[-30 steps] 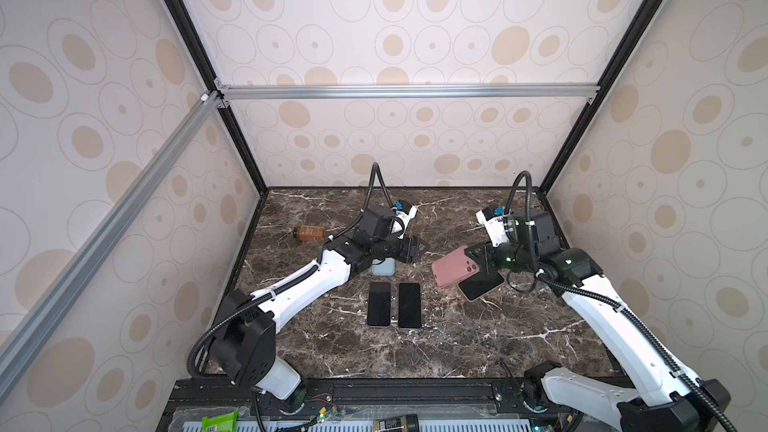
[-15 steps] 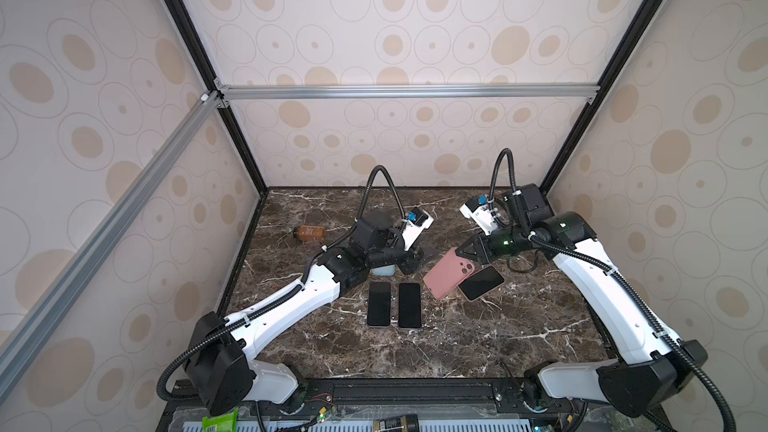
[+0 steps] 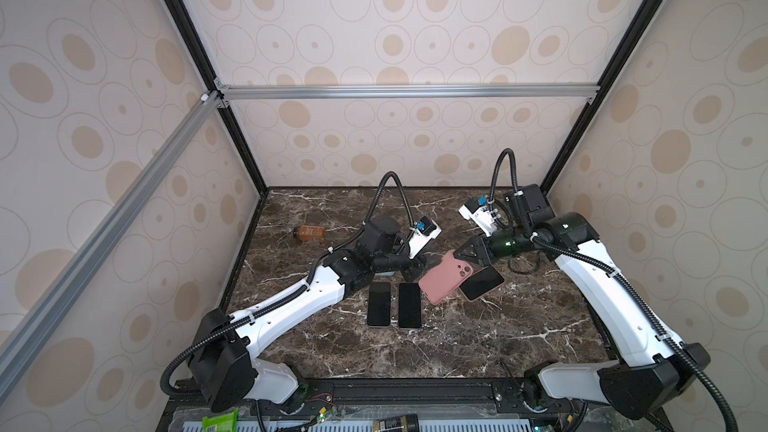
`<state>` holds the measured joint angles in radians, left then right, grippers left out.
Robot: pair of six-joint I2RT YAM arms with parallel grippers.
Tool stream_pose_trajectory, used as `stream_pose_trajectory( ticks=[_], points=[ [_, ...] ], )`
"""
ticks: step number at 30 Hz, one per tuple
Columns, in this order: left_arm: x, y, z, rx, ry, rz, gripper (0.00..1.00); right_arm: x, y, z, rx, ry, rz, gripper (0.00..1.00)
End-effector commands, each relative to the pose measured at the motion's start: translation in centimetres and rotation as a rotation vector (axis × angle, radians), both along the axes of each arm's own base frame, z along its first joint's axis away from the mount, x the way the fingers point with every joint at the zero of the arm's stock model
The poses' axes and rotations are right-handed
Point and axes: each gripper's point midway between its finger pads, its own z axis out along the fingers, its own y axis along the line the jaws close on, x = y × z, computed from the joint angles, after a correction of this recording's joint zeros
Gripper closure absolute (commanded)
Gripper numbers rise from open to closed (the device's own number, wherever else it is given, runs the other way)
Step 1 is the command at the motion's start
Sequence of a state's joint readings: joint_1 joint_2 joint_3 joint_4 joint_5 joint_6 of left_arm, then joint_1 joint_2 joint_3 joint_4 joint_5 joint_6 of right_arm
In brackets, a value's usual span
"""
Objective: Take the phone out of the phone case
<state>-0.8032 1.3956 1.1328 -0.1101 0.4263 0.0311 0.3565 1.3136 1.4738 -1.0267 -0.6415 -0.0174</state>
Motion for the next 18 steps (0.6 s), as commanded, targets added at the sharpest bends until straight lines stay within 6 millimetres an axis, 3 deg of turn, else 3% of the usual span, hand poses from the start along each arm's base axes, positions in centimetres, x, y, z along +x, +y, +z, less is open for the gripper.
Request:
stream_pose_trajectory(
  ticks=[1,6,10,18],
  points=[
    [-0.9,-0.5,-0.7,0.031,-0.007,-0.05,0.6,-0.5,0.2,1.1,0.032,-0.035,0.026,1.0],
    [-0.8,-0.5,-1.5,0.057,-0.004,-0.048,0.67,-0.5,0.2,1.2,0.032,-0.04,0.03,1.0],
    [-0.8,-0.7,-1.8,0.069,0.001,-0.059,0.81,-0.5,0.2,1.1,0.038,-0.034,0.029,1.0],
    [-1.0,-1.0,-1.5,0.066,-0.007,-0.069,0.98,-0.3,0.3,0.7,0.036,-0.03,0.03,1.0]
  ],
)
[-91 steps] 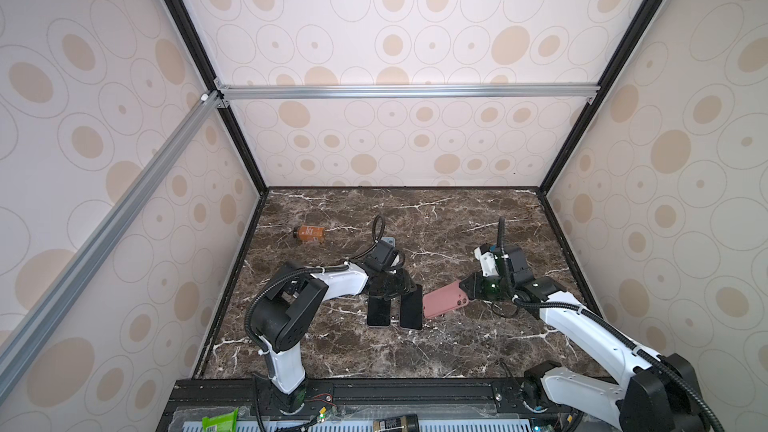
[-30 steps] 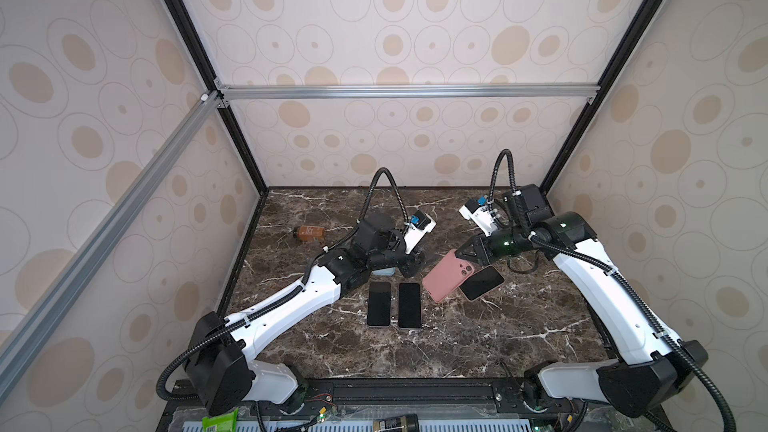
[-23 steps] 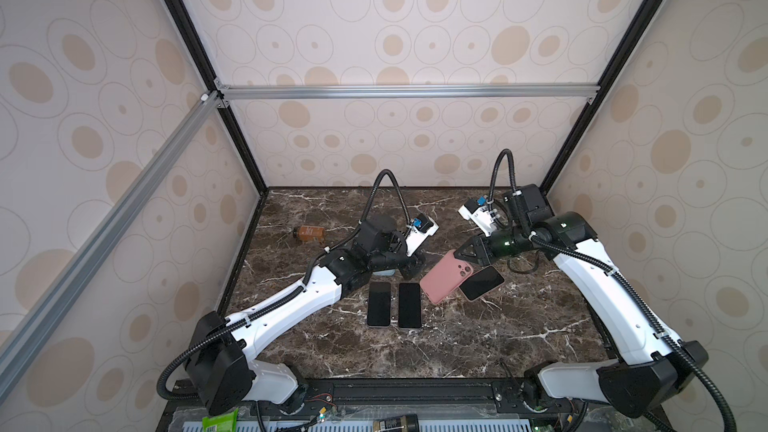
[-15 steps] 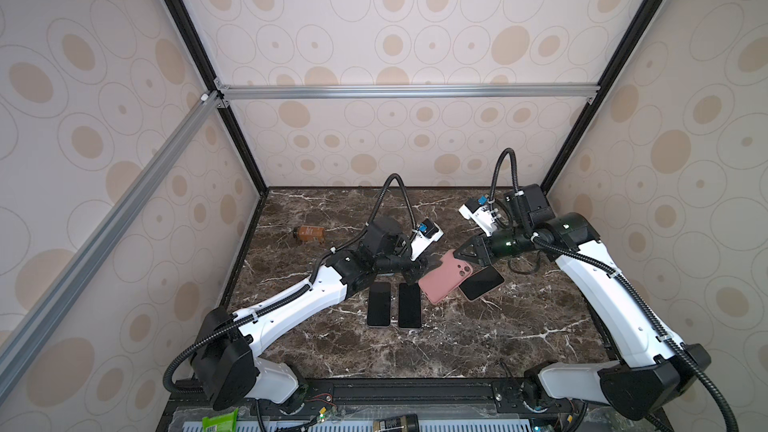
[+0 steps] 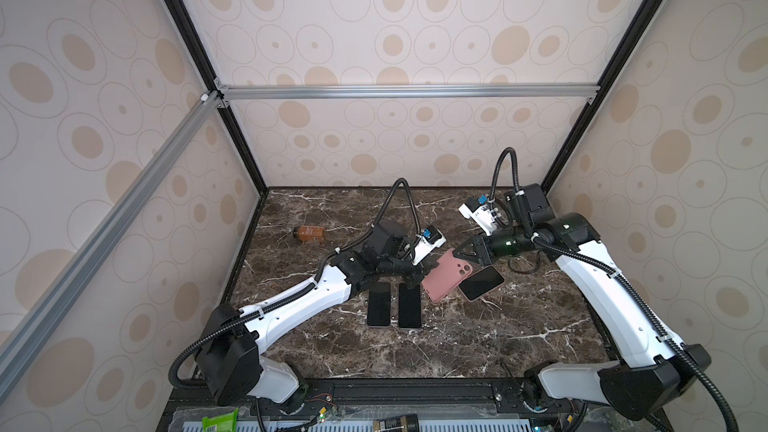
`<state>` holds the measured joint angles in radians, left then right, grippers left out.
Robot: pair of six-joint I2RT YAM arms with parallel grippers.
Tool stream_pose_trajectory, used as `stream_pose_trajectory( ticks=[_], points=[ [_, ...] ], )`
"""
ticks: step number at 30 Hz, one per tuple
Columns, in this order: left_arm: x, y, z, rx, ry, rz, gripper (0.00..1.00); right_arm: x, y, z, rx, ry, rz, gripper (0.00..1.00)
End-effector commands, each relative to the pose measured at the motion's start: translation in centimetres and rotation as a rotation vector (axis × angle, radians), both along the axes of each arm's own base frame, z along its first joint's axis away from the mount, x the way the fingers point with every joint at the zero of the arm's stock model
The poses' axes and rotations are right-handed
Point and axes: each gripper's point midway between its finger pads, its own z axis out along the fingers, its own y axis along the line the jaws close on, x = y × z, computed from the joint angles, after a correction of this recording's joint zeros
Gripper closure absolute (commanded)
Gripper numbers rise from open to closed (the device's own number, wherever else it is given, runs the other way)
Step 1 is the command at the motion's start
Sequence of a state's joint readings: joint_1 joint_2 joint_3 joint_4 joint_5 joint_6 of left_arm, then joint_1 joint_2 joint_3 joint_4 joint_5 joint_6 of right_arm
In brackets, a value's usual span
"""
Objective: Take the phone out of the phone case
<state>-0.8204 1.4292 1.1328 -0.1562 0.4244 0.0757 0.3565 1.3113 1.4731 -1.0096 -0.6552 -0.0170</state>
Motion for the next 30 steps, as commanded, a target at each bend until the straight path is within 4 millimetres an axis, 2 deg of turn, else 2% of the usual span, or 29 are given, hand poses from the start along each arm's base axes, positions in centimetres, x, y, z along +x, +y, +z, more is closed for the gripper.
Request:
stream_pose_trajectory(
  ticks=[1,6,7,12,14,19,23,30],
  points=[
    [-0.4,-0.6,0.9,-0.008,-0.021,-0.034,0.99,-0.4,0.1,0.3,0.02,-0.016,0.021,1.0],
    [0.2,-0.4,1.3,-0.012,-0.033,-0.001,1.0,0.6,-0.6,0.4,-0.005,-0.061,-0.041,1.0],
    [0.5,-0.2,1.5,-0.014,-0.044,0.021,1.0,1.0,-0.9,0.4,-0.02,-0.082,-0.066,0.97],
    [3.1,0.9,2.2,-0.008,-0.078,0.188,1.0,2.4,-2.6,1.3,-0.054,-0.188,-0.192,0.62],
    [4.1,1.2,2.5,-0.013,-0.073,0.248,1.0,2.9,-3.3,1.5,-0.066,-0.225,-0.247,0.54],
    [6.9,2.1,1.6,0.01,-0.02,0.44,1.0,5.0,-5.2,0.8,-0.085,-0.276,-0.424,0.5],
    [8.9,3.2,0.9,0.015,0.025,0.593,1.0,6.0,-5.7,-0.8,-0.073,-0.24,-0.514,0.47],
    [11.1,3.3,-2.7,0.008,0.207,0.691,1.0,7.5,-4.4,-4.8,-0.124,-0.162,-0.63,0.51]
  ],
)
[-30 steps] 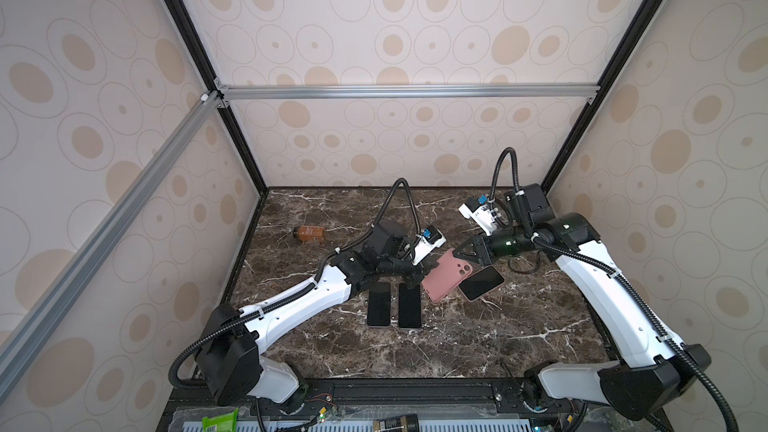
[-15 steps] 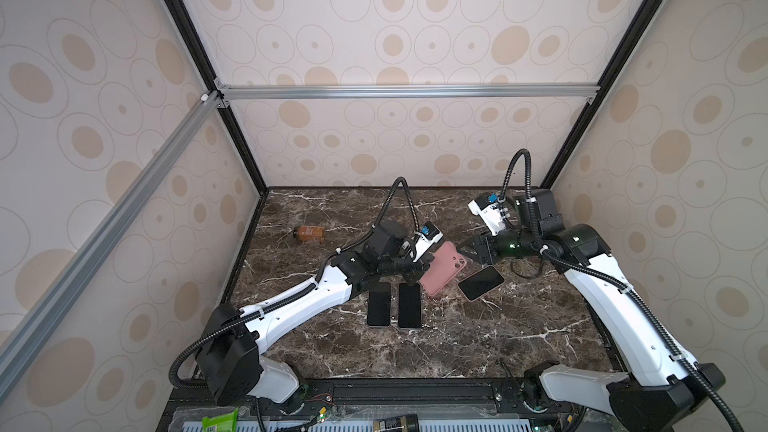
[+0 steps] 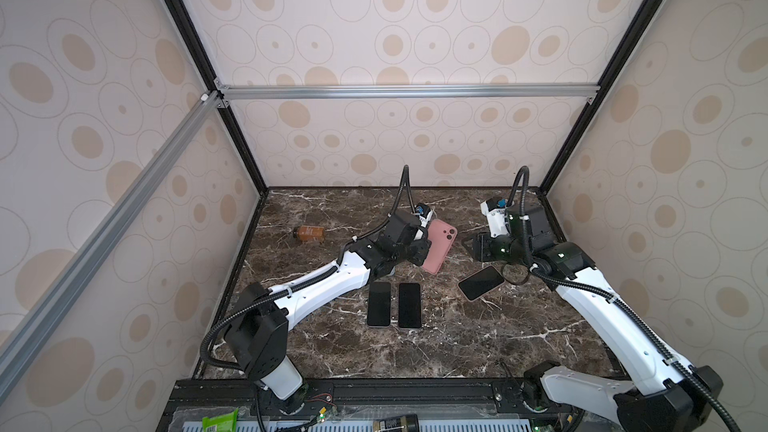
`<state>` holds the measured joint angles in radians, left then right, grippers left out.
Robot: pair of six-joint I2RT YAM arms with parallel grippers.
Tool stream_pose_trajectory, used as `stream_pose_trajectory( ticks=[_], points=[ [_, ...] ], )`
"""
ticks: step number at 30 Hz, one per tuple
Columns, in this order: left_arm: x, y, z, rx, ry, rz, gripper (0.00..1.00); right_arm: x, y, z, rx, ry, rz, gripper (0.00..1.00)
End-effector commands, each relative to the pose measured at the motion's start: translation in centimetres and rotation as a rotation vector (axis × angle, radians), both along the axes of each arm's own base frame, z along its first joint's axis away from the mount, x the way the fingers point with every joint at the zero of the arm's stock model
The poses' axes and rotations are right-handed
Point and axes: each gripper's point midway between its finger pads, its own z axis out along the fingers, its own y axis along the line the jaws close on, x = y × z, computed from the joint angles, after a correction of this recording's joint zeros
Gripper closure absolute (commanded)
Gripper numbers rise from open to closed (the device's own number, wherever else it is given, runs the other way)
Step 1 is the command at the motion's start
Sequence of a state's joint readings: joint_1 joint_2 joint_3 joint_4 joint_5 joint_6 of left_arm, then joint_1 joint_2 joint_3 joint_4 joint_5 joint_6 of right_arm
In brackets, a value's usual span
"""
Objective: Take the phone out of the phone case
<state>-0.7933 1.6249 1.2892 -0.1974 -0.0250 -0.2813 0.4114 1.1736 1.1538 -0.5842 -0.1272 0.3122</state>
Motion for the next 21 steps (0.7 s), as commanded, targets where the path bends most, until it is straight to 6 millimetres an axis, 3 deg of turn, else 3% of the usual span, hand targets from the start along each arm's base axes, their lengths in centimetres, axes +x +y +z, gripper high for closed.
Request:
stream_pose_trajectory(
  ticks=[1,6,8,13,21],
  points=[
    [1.8,1.0,-0.5,-0.065,0.1,0.129,1.0,1.5,0.3,-1.3,0.005,0.022,-0.12,0.52],
    [3.9,2.4,-4.5,-0.092,0.276,0.253,1.0,2.7,1.3,-4.3,0.028,0.106,-0.164,0.52],
    [4.6,2.8,-5.7,-0.105,0.305,0.282,1.0,3.5,0.4,-4.9,0.005,0.117,-0.239,0.52],
    [5.8,3.4,-8.2,-0.121,0.395,0.335,1.0,3.8,-0.6,-6.9,-0.141,0.197,-0.238,0.49],
    [7.4,3.8,-11.1,-0.015,0.5,0.374,1.0,4.9,1.9,-7.9,-0.07,0.196,-0.148,0.51]
  ],
)
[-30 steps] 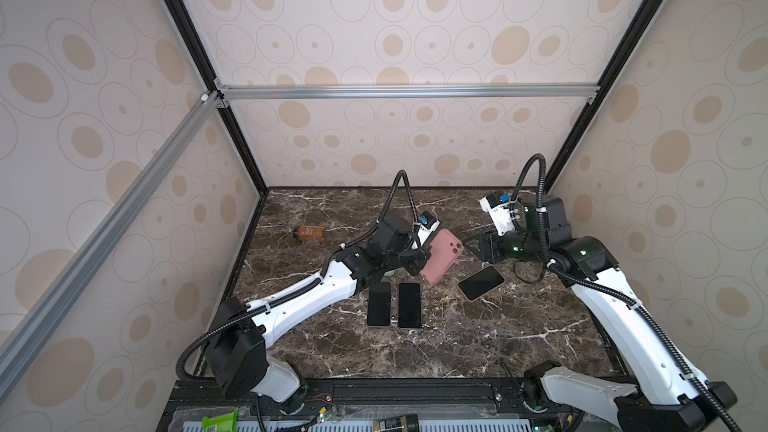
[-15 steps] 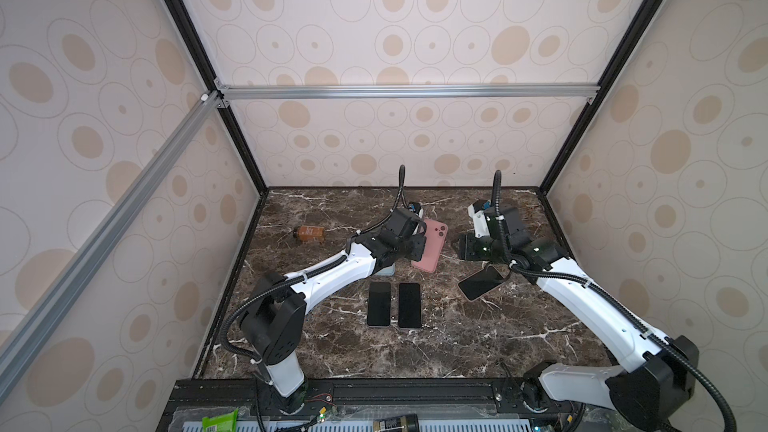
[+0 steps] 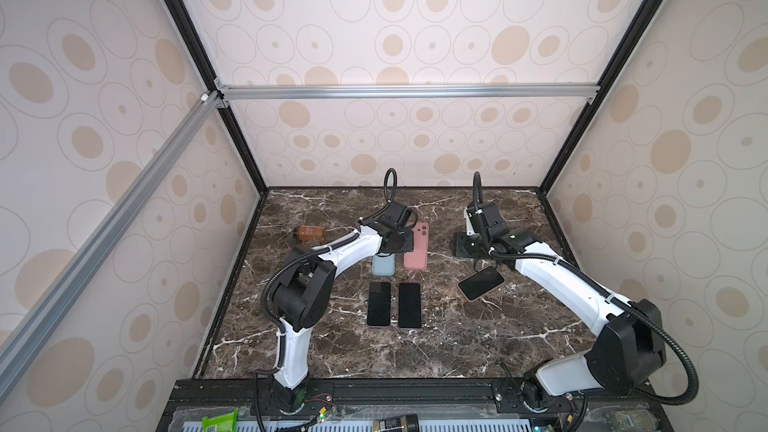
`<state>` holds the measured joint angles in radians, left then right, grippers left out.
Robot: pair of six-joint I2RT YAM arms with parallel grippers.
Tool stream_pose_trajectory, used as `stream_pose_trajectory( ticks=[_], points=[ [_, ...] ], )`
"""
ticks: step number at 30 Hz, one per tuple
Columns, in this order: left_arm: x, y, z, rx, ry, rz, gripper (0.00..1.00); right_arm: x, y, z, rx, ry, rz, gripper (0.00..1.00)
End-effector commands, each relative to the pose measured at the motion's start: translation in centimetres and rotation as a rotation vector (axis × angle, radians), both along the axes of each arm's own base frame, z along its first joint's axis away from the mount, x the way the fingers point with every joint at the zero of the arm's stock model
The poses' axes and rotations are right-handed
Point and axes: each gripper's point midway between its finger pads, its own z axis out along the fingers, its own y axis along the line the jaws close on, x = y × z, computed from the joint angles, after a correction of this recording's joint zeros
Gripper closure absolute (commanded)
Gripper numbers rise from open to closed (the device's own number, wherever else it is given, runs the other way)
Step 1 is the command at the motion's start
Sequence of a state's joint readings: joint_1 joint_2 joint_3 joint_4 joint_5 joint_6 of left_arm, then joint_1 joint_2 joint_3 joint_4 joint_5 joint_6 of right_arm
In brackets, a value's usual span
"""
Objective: Take the phone out of the phone case
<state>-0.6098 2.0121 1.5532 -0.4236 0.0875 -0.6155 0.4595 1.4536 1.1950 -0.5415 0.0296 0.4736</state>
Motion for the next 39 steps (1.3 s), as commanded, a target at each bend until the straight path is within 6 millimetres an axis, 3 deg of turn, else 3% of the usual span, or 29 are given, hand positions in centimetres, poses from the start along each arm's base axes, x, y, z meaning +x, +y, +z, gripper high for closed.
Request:
stream_pose_trajectory(
  ticks=[1,9,20,31,39],
  points=[
    [0.5,0.3,0.4,0.023,0.051,0.034,1.0,0.7,1.2,-0.4,0.025,0.018,0.033,0.51],
    [1.1,0.7,-0.7,0.092,0.103,0.049,1.0,0.8,1.9,-3.1,0.022,0.09,0.054,0.54],
    [1.3,2.0,-2.5,0.137,0.15,0.088,1.0,0.3,2.4,-4.3,0.041,0.126,0.073,0.43],
    [1.0,2.4,-4.6,0.145,0.202,0.085,1.0,-0.4,2.0,-5.0,0.031,0.142,0.068,0.41],
    [0.9,2.4,-5.3,0.145,0.22,0.088,0.83,-0.2,1.9,-4.6,0.022,0.136,0.067,0.38]
  ],
)
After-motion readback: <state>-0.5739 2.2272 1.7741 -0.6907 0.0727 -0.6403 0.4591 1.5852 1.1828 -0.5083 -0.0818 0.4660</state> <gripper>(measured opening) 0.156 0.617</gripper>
